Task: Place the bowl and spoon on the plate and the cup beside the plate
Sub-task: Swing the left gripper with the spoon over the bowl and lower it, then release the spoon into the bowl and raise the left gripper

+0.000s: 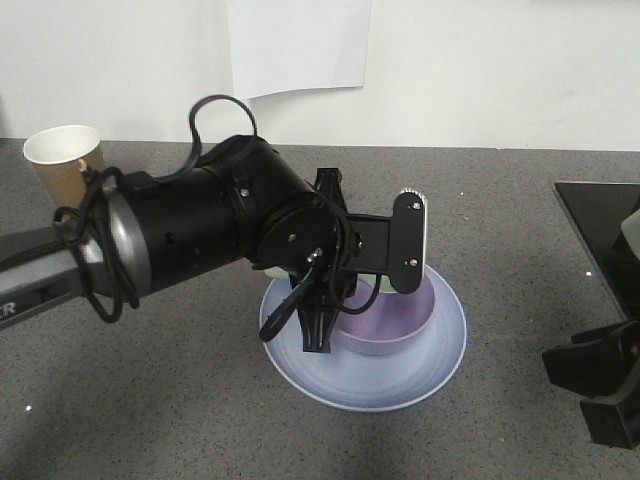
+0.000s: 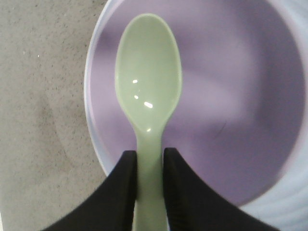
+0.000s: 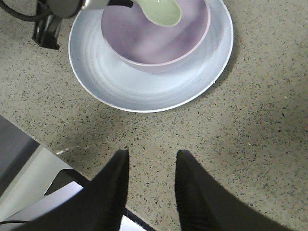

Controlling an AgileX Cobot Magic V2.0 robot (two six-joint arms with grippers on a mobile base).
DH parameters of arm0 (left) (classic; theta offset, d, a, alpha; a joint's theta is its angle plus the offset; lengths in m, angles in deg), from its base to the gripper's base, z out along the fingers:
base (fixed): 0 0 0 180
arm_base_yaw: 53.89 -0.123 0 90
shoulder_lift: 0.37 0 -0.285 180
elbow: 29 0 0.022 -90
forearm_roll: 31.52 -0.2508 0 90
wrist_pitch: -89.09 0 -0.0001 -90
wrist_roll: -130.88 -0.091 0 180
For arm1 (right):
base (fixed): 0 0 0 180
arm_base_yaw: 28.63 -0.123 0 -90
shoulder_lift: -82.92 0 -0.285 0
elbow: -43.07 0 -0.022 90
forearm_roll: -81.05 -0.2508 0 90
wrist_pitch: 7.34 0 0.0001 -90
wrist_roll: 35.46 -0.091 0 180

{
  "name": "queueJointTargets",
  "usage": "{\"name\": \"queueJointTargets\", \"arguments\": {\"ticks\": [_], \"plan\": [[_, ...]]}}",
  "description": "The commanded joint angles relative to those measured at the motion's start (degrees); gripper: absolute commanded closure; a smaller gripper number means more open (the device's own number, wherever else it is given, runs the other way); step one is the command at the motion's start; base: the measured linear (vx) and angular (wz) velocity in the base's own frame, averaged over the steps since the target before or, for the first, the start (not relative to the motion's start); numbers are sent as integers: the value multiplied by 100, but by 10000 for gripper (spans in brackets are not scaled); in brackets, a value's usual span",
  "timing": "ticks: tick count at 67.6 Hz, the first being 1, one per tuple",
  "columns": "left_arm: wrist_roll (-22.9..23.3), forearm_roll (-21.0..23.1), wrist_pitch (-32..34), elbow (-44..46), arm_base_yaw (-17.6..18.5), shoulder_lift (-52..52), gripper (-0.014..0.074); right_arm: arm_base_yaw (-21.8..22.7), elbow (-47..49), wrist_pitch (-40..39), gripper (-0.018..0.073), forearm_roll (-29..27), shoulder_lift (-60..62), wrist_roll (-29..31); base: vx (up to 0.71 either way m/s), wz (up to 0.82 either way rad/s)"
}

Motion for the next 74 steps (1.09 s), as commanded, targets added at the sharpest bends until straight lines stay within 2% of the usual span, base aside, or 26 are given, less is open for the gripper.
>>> {"name": "queueJointTargets", "arguments": {"ticks": [1,18,41,56,61,67,74], "plan": [[8,-97,327,201,37,-250,468,-7,135,-236,327,-76,30,10,0,0],[8,-198,321,201,37,-183,465,-7,135,-236,327,-76,30,10,0,0],[-54,-198,46,201,37,-183,399,-7,135,-236,327,-76,30,10,0,0],[-28,-198,34,201,37,-183,385,-7,135,-236,327,-76,30,10,0,0],[234,-192,21,201,37,-201,383,-7,135,-236,327,-76,30,10,0,0],[958,-174,-77,256,37,-266,383,-7,135,-242,327,-89,30,10,0,0],[1521,-188,-207,247,-53,-528,383,-7,135,-242,327,-89,30,10,0,0]]}}
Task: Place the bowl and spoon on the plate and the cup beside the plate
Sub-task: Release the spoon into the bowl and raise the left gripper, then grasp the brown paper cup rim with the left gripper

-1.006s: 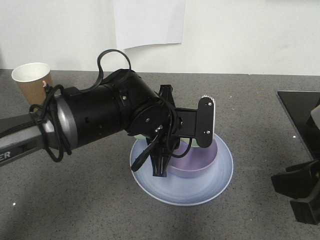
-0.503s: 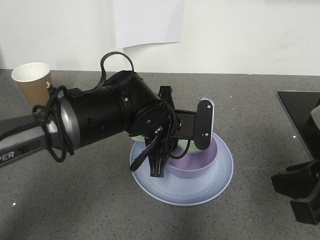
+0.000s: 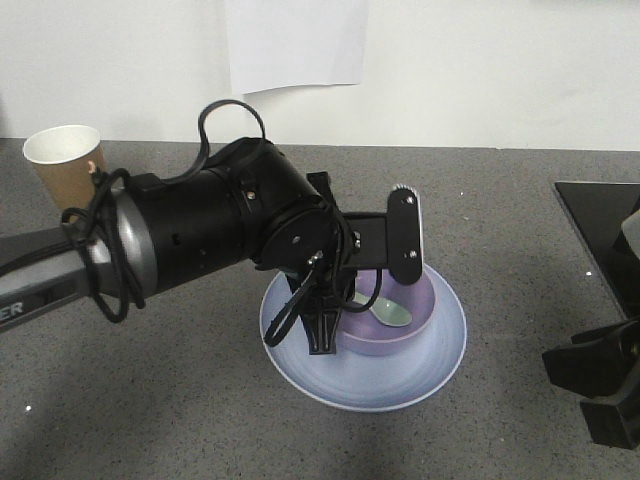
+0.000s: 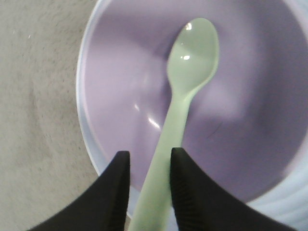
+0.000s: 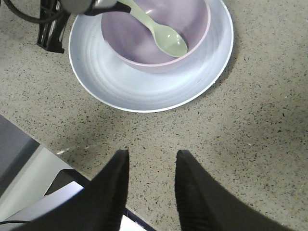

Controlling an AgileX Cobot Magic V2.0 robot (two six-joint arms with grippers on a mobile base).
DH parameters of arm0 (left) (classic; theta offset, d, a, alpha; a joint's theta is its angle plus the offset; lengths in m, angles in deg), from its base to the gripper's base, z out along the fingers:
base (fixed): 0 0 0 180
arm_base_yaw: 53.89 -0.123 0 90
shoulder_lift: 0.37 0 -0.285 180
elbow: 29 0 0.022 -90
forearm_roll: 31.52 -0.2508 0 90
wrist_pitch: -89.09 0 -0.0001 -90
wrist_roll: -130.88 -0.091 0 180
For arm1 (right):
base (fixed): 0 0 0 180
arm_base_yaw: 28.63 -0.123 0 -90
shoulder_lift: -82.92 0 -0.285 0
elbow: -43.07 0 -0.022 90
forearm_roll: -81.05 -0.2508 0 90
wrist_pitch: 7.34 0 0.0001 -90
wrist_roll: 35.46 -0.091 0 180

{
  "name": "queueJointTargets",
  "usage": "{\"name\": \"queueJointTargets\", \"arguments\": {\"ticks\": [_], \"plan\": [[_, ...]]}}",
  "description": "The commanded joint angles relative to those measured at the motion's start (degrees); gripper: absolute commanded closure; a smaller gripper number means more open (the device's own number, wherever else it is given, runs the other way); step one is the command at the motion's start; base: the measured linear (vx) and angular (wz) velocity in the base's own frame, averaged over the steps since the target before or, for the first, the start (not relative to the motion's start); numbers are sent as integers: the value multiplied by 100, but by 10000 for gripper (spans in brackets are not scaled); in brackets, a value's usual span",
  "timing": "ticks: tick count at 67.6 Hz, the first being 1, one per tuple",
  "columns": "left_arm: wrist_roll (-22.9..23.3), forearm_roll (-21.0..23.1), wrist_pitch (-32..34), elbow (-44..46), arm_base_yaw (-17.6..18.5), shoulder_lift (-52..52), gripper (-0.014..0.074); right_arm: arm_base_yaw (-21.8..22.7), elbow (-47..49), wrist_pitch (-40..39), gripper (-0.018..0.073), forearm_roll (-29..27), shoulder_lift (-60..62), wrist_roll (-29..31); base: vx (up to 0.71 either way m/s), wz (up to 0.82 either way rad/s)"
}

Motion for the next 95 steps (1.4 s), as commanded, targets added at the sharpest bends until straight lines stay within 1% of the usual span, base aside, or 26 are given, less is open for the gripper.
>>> {"name": "queueJointTargets", "arguments": {"ticks": [1,10,18,25,27,31,35,42,48,51,54,58,62,75,80,90,95], "plan": [[641,-58,17,196,-88,-581,383,-7,135,-244,327,-89,30,10,0,0],[1212,-63,-204,196,-412,-1036,383,-7,135,-244,327,-89,30,10,0,0],[1623,-63,-264,196,-986,-1471,383,-7,135,-244,327,-89,30,10,0,0],[2031,-63,-245,196,-1740,-1762,383,-7,135,-244,327,-89,30,10,0,0],[2211,-63,-223,196,-1950,-1808,383,-7,135,-244,327,-89,30,10,0,0],[2635,-63,-112,196,-2493,-1867,383,-7,135,-244,327,-89,30,10,0,0],[2934,-58,46,207,-2940,-1880,374,-7,135,-244,327,-89,30,10,0,0],[3056,-26,345,207,-3525,-1808,328,-7,135,-244,327,-89,30,10,0,0],[3077,176,655,216,-3931,-1694,287,-7,135,-244,327,-89,30,10,0,0],[3077,373,691,294,-4145,-1578,279,-7,135,-244,327,-89,30,10,0,0],[3059,667,650,480,-4346,-1429,276,-7,135,-238,327,-89,30,10,0,0],[2933,932,572,712,-4569,-1226,276,-7,135,-222,327,-89,30,10,0,0],[2817,1166,480,986,-4737,-958,276,-7,135,-222,327,-89,30,10,0,0],[2732,1207,59,1715,-5066,-179,276,-7,135,-222,327,-89,30,10,0,0],[2646,1219,14,1915,-5126,63,276,-7,135,-222,327,-89,30,10,0,0],[2569,1497,14,2164,-5179,466,276,-7,135,-222,327,-89,30,10,0,0],[2569,1497,47,2200,-5179,607,280,-7,135,-222,327,-89,30,10,0,0]]}}
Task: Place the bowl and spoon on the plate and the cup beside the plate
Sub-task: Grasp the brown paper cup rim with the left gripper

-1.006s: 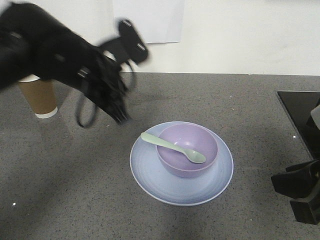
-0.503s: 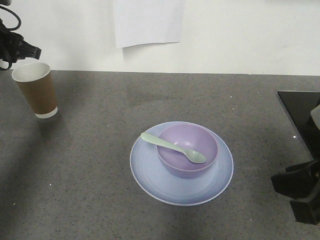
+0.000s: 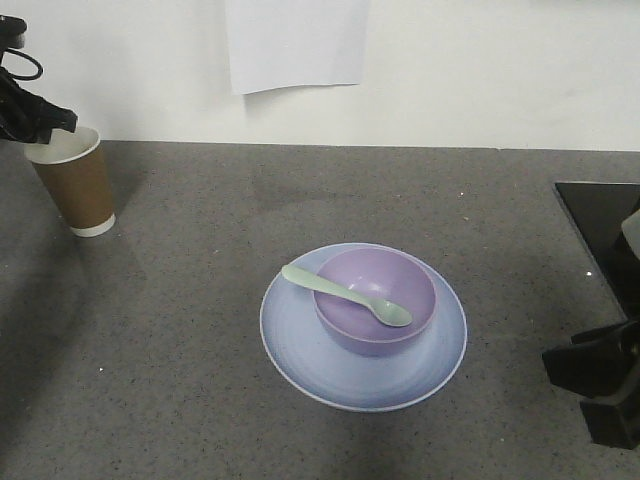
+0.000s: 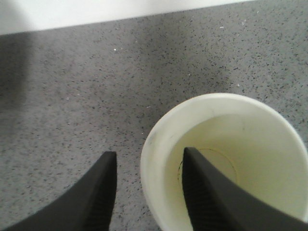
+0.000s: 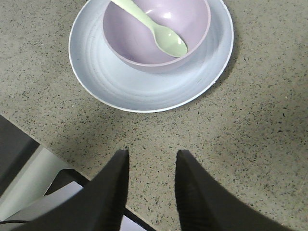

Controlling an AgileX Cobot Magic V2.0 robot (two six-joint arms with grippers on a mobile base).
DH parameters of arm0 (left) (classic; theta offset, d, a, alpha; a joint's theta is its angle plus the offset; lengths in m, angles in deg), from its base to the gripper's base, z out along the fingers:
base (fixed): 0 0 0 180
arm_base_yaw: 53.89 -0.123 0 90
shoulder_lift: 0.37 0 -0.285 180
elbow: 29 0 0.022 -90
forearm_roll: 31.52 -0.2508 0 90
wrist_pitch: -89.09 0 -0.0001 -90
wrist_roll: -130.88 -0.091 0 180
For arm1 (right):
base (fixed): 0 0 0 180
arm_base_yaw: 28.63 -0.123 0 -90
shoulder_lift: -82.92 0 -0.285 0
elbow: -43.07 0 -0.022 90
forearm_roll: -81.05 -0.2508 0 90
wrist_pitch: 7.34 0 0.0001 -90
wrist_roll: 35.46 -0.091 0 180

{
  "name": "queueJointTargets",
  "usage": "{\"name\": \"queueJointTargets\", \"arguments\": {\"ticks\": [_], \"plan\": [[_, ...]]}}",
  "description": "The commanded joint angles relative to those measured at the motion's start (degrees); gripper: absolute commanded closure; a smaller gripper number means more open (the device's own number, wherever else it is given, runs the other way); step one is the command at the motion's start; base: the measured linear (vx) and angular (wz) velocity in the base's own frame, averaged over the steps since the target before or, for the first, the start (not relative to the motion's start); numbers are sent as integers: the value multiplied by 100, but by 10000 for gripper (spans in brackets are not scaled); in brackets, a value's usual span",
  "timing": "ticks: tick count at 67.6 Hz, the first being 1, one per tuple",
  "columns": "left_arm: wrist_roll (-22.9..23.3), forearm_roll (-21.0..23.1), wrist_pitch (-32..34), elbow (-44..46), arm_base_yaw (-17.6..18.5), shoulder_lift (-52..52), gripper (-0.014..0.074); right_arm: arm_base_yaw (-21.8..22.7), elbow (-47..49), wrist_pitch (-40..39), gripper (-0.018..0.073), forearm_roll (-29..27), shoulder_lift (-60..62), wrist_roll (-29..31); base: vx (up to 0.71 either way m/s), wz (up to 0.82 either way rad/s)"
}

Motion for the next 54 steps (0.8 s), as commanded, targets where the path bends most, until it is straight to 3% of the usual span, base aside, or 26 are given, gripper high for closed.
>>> {"name": "queueJointTargets", "arguments": {"ticks": [1,15,40,54], "plan": [[-16,115,287,243,-4,-127,281,-7,135,-222,327,-84,30,10,0,0],[-16,115,391,238,-4,31,325,-7,135,-218,327,-84,30,10,0,0],[-16,106,366,238,-4,-5,607,-7,135,-218,327,-84,30,10,0,0],[-16,323,41,238,6,-297,605,-7,135,-218,327,-84,30,10,0,0]]}}
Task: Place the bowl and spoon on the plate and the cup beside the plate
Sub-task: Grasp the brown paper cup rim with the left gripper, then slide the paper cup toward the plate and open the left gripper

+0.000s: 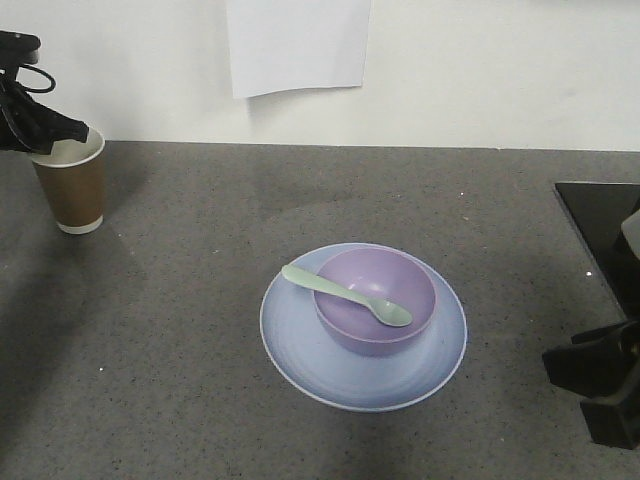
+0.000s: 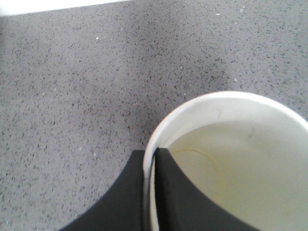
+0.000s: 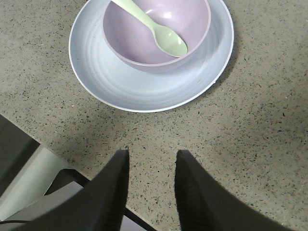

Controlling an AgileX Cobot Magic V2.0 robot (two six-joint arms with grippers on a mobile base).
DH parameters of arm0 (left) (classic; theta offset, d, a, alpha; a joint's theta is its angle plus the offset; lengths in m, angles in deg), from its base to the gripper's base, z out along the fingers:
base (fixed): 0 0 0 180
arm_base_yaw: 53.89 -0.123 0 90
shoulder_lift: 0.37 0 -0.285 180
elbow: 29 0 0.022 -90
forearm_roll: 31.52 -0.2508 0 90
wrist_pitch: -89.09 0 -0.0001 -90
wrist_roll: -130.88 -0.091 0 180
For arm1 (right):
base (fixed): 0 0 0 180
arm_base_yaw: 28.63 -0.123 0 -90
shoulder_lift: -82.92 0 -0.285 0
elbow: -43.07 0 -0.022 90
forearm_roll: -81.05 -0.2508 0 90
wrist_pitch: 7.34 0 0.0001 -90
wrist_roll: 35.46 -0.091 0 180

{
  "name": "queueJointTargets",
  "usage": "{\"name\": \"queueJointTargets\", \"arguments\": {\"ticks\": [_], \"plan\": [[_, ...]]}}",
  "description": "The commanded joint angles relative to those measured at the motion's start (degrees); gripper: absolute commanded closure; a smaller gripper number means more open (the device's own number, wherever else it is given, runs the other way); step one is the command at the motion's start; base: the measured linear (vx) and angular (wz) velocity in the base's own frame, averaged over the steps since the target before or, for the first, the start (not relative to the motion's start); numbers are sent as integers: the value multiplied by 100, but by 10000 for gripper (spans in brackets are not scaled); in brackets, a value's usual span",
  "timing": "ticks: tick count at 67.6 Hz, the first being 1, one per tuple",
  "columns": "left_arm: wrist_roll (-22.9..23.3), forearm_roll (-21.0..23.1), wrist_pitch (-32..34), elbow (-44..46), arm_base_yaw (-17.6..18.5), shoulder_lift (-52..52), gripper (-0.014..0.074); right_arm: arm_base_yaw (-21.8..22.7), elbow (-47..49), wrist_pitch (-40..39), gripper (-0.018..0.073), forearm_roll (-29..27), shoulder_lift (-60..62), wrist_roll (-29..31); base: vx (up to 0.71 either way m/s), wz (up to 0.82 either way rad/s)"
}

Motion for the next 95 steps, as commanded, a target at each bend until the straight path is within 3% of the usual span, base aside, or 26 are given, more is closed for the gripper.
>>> {"name": "queueJointTargets", "arguments": {"ticks": [1,14,39,70,95], "plan": [[12,222,-12,188,23,-560,605,-7,135,-223,327,-84,30,10,0,0],[-440,792,-555,188,204,-962,605,-7,135,-223,327,-84,30,10,0,0],[-453,833,-1018,79,804,-1732,605,-7,135,-220,327,-84,30,10,0,0],[-845,1762,794,-3192,1331,-3355,605,-7,135,-220,327,-84,30,10,0,0],[-934,2017,1357,-3836,1864,-3297,605,-7,135,-216,327,-84,30,10,0,0]]}}
